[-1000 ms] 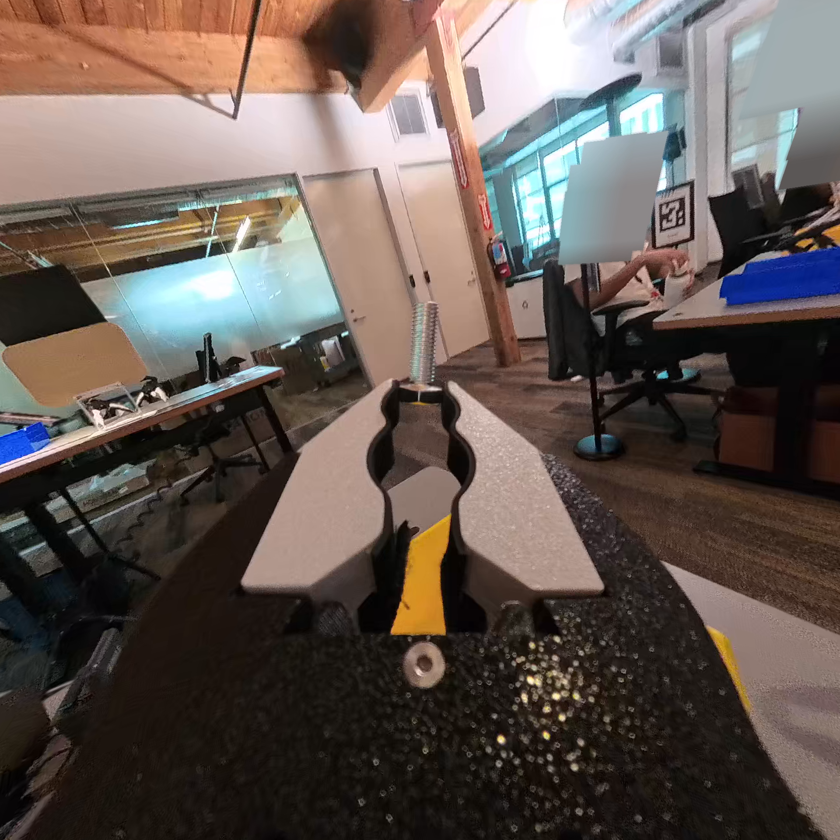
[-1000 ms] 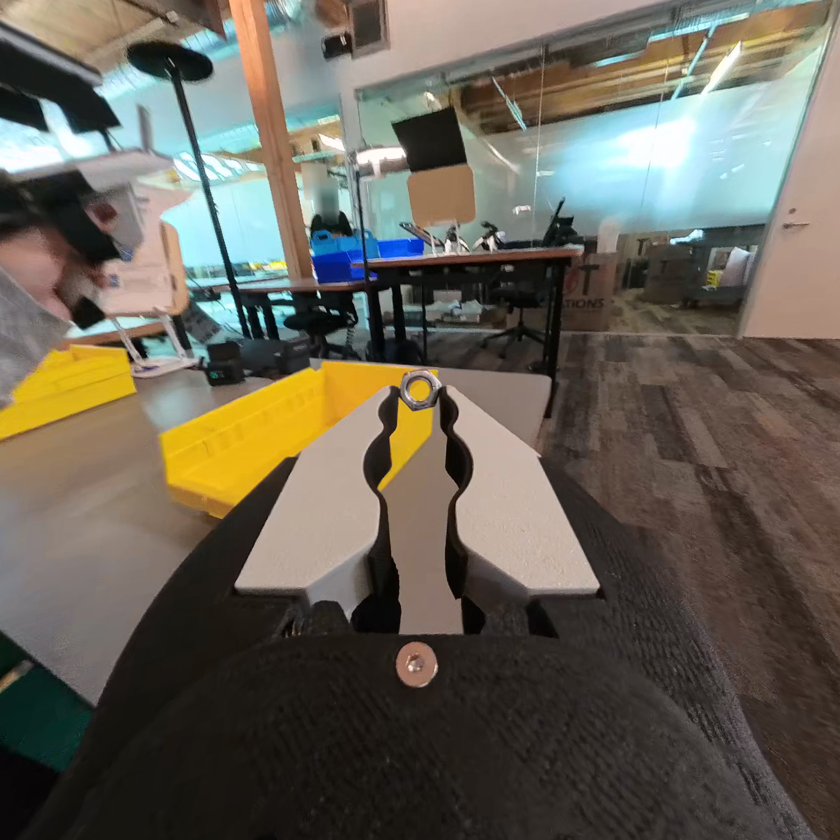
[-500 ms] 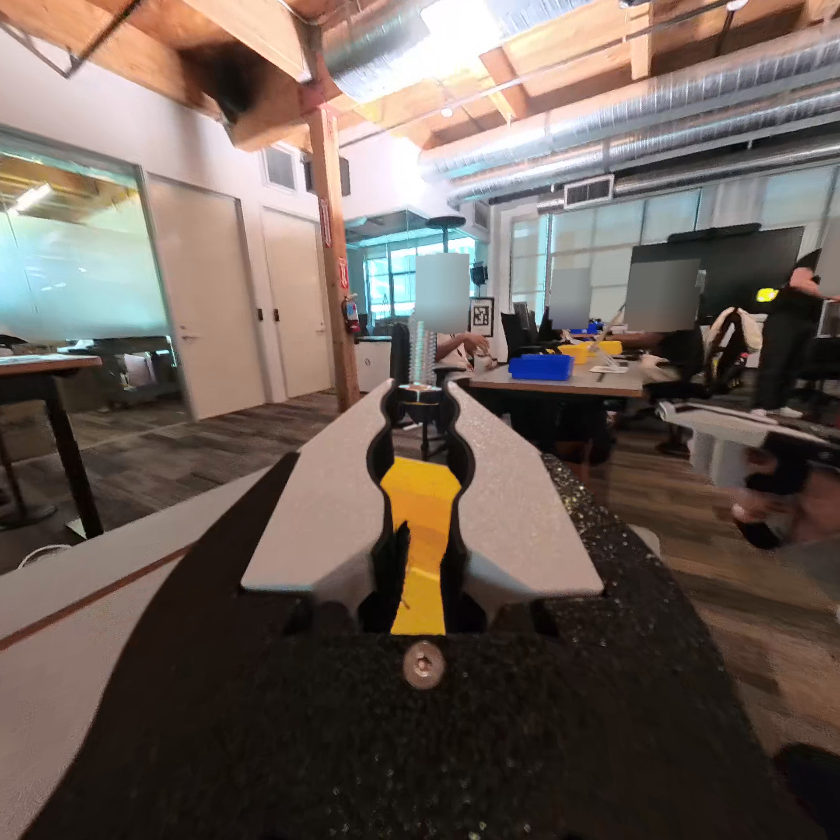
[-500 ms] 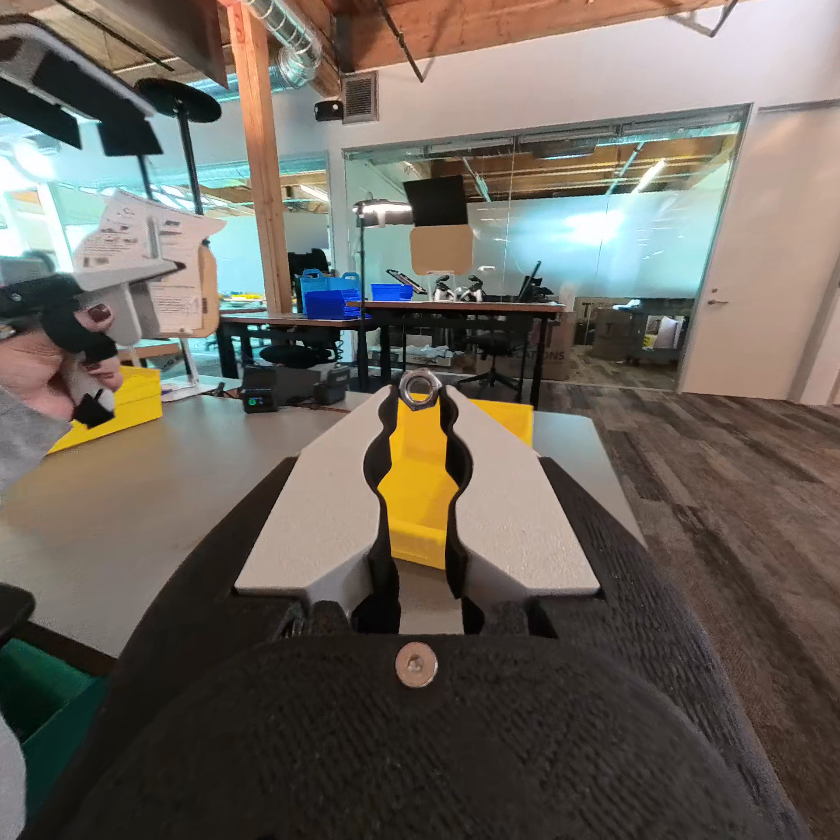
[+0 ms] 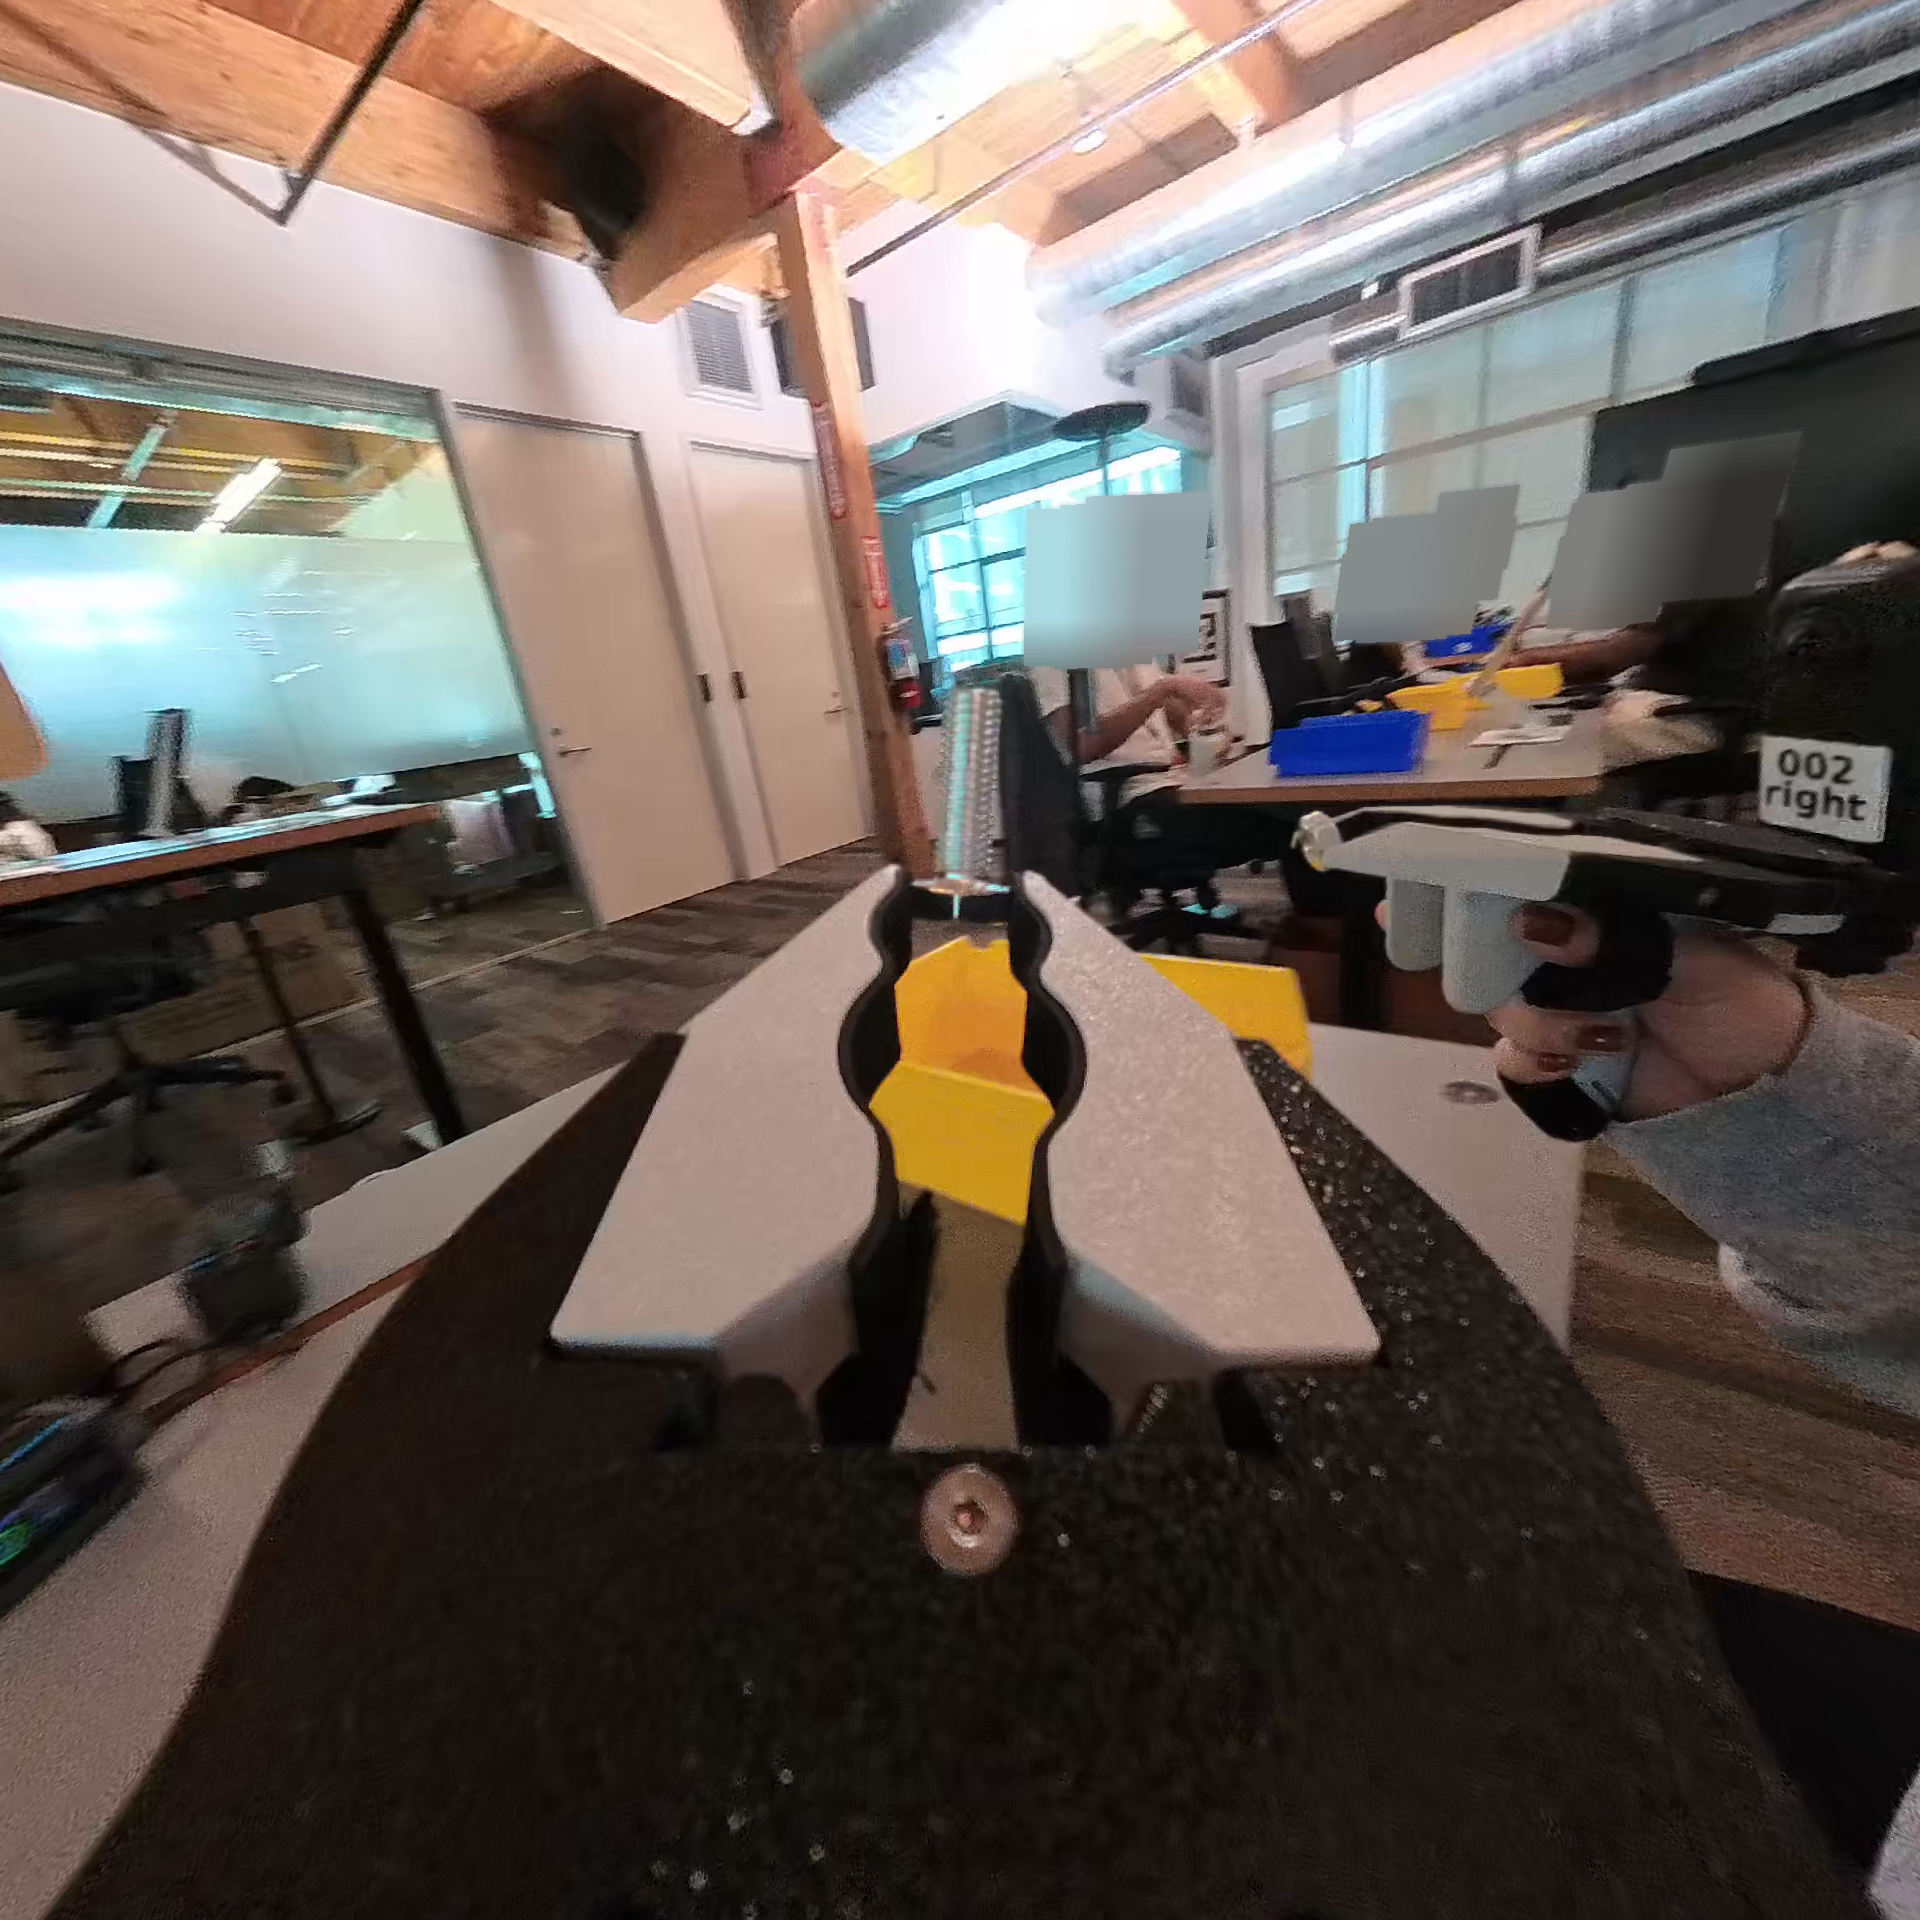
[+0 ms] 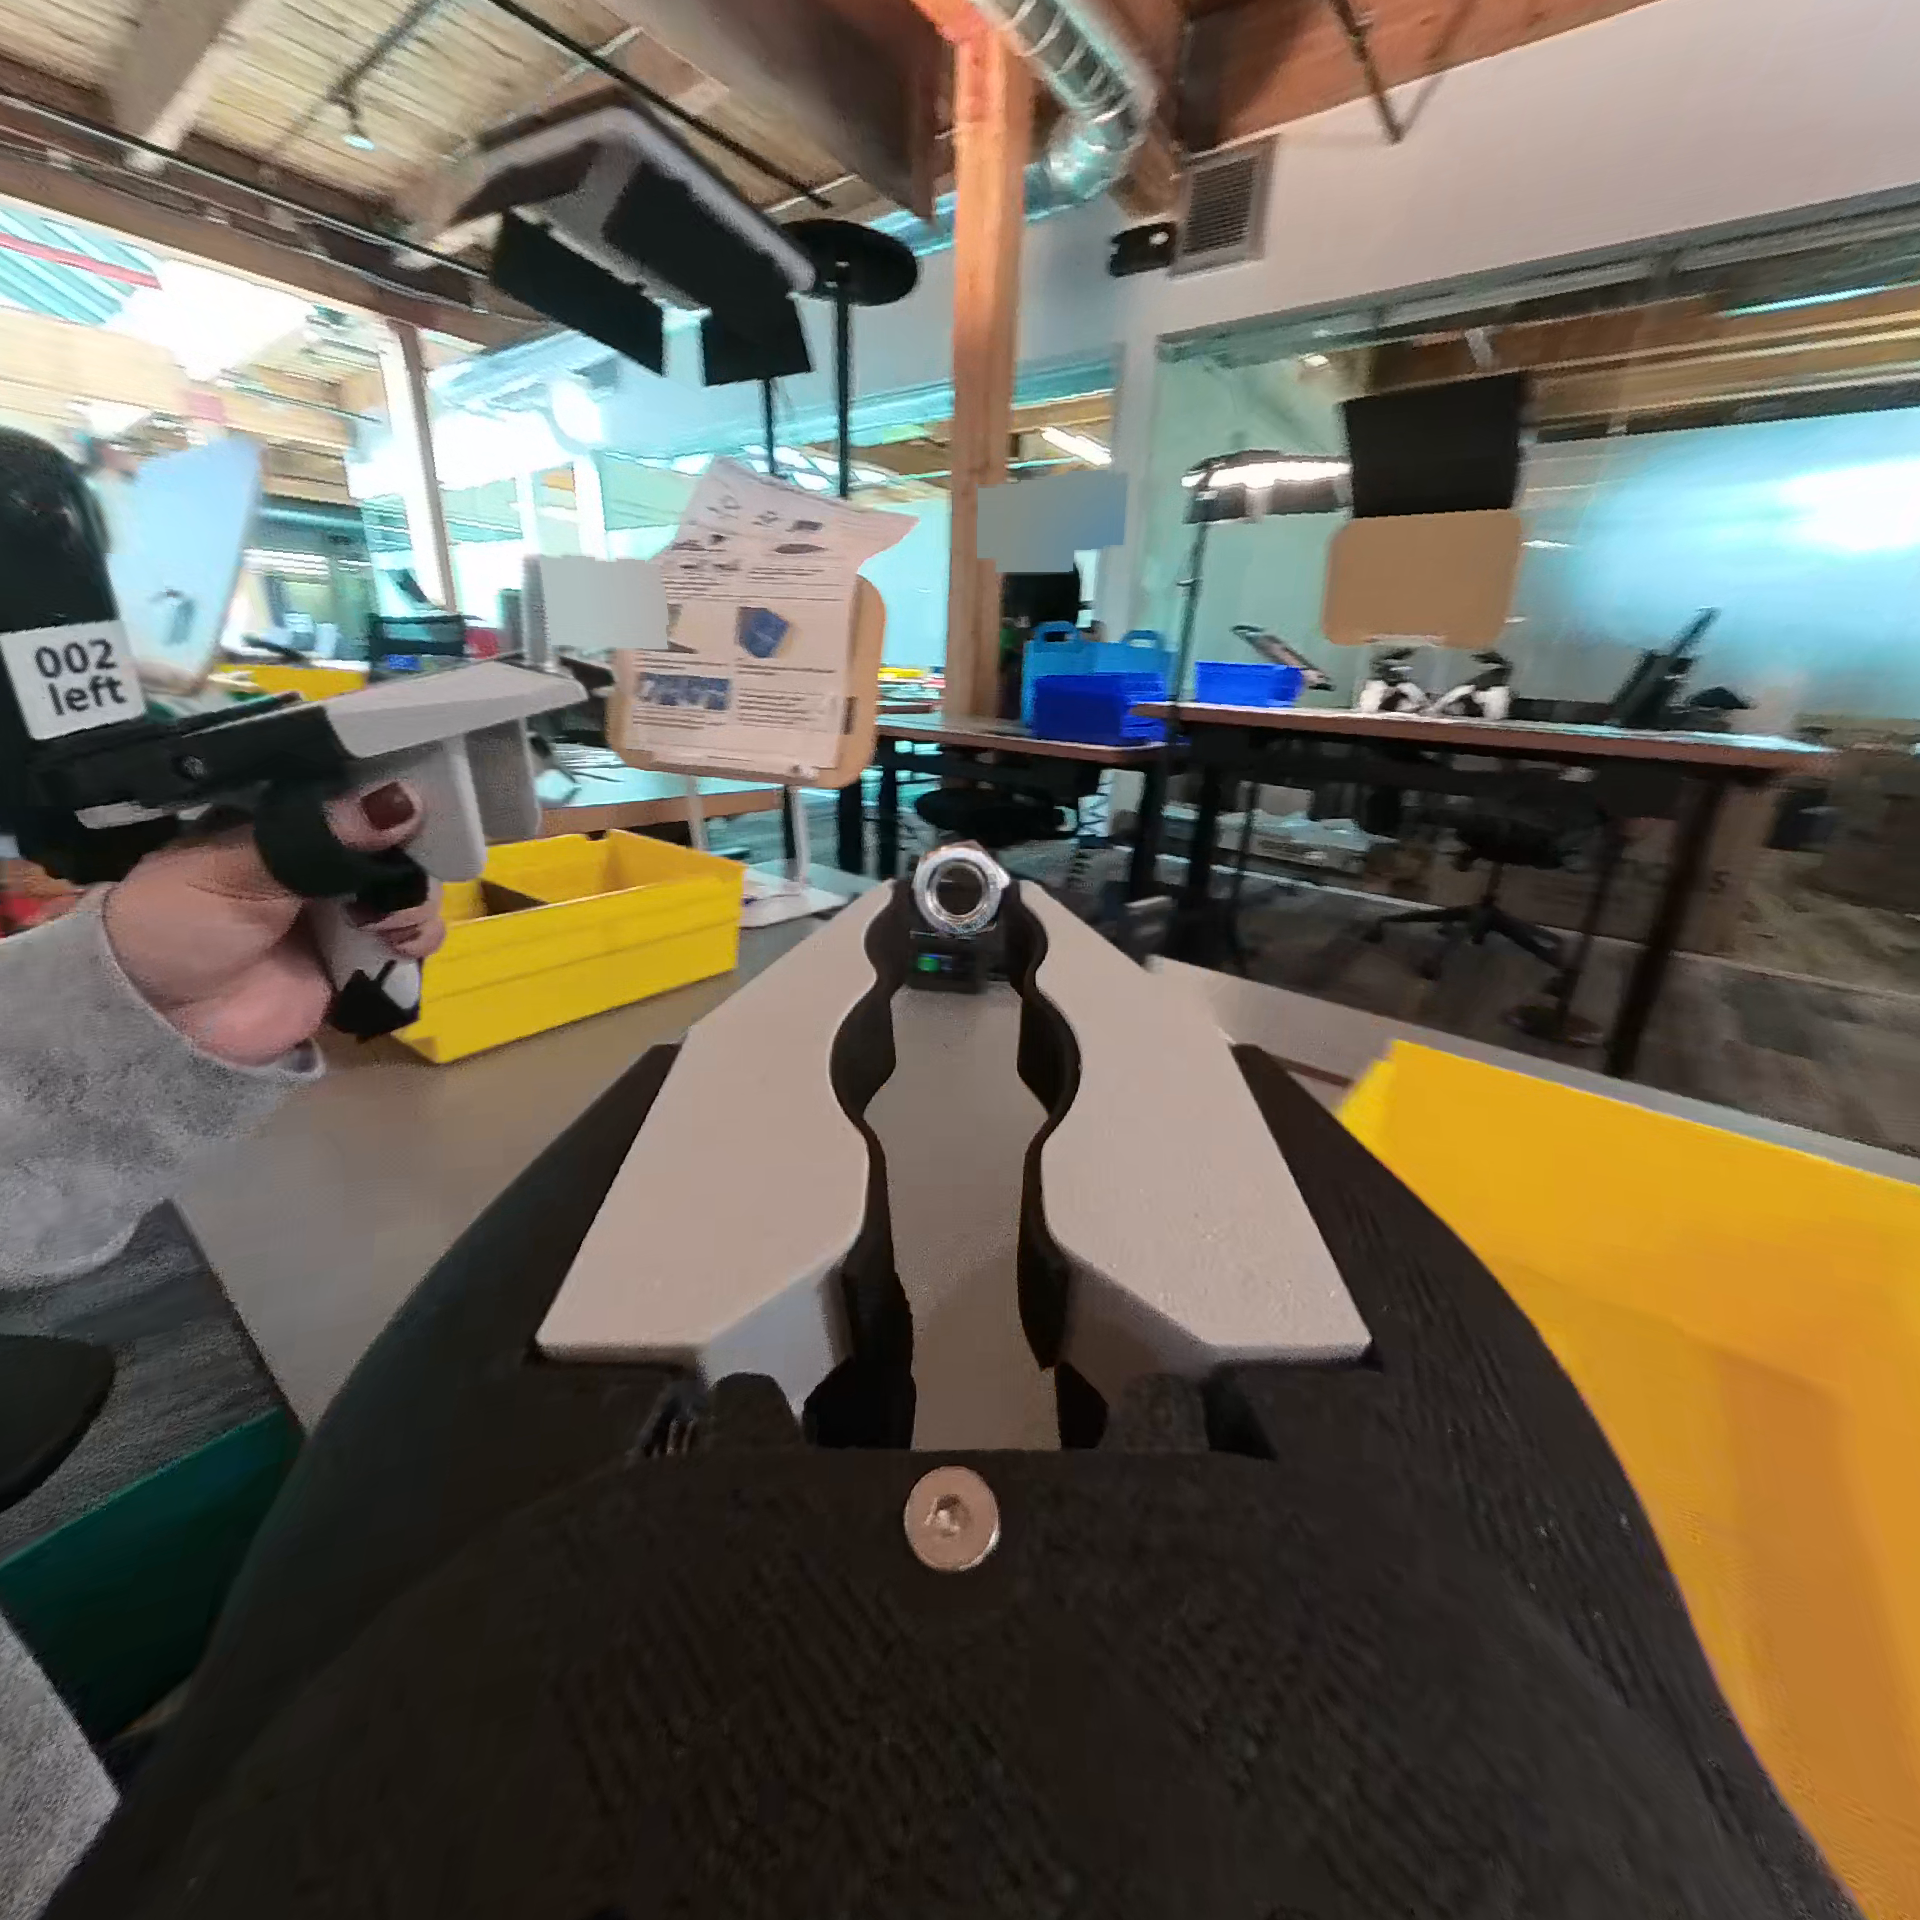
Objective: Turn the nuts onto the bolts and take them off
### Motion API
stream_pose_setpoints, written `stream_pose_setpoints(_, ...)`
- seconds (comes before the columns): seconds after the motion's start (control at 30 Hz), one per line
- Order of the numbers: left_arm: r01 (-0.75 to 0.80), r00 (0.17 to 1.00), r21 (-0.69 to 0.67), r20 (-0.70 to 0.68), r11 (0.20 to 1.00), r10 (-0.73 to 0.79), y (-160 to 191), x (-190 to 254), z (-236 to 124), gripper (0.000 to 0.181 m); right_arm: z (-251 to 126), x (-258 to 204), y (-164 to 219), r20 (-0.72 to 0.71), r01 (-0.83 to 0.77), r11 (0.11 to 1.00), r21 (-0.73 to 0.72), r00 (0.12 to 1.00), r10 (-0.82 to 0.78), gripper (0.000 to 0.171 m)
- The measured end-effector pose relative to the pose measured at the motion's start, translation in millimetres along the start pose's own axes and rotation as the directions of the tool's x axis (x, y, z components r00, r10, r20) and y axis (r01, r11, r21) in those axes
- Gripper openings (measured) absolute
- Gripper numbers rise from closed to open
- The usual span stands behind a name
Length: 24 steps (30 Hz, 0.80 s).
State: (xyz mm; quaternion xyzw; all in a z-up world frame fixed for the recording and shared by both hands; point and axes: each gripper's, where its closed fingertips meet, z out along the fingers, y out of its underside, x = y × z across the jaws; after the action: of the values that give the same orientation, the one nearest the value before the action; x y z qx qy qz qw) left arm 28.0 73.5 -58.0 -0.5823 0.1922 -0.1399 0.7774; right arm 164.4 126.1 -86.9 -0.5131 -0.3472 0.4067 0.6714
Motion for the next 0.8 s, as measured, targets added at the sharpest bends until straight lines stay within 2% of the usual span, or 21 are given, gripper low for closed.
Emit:
stream_pose_setpoints(0.1,-0.025,0.996,-0.030,0.084,0.999,0.028,2,-24,-18,0.016,50,-28,17,0.129,-0.030,0.999,-0.019,0.991,0.032,0.016)
stream_pose_setpoints(0.17,-0.024,0.990,-0.041,0.138,0.999,0.030,7,-43,-26,0.016,82,-39,39,0.167,0.000,0.999,-0.043,0.986,0.007,0.016)
stream_pose_setpoints(0.27,-0.031,0.976,-0.048,0.213,0.998,0.041,23,-72,-28,0.016,124,-39,74,0.161,0.071,0.997,-0.043,0.985,-0.063,0.016)
stream_pose_setpoints(0.47,0.014,0.933,-0.069,0.361,0.998,0.012,62,-124,-28,0.016,208,-24,128,0.111,0.236,0.969,0.074,0.964,-0.243,0.016)
stream_pose_setpoints(0.53,0.005,0.918,-0.099,0.396,0.995,0.035,75,-140,-26,0.016,234,-15,147,0.078,0.239,0.969,0.064,0.967,-0.244,0.016)
stream_pose_setpoints(0.63,-0.012,0.906,-0.110,0.419,0.994,0.057,85,-168,-9,0.016,255,-2,168,0.061,0.188,0.981,0.055,0.980,-0.192,0.016)
stream_pose_setpoints(0.8,-0.112,0.887,-0.097,0.440,0.989,0.144,83,-198,17,0.016,246,7,172,0.064,0.154,0.986,0.055,0.985,-0.158,0.016)
